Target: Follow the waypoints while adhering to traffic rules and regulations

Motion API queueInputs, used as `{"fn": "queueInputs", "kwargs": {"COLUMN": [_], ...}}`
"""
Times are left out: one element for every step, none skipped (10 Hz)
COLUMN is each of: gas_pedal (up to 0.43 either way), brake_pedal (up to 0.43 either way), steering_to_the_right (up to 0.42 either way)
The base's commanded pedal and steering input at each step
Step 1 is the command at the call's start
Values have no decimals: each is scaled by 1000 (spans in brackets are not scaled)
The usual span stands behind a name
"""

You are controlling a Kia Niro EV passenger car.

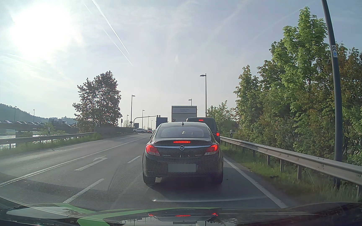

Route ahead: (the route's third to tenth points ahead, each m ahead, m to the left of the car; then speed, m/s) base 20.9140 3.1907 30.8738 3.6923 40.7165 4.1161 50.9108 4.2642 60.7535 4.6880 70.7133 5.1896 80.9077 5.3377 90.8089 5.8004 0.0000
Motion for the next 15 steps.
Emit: {"fn": "queueInputs", "kwargs": {"gas_pedal": [0, 0, 0, 0, 0, 0, 0, 0, 0, 0, 0, 0, 0, 0, 0], "brake_pedal": [268, 268, 268, 268, 268, 268, 268, 268, 268, 268, 268, 268, 268, 268, 268], "steering_to_the_right": [-1, 0, 0, -1, -1, 0, 0, -1, -1, -1, 0, -1, 0, 0, -1]}}
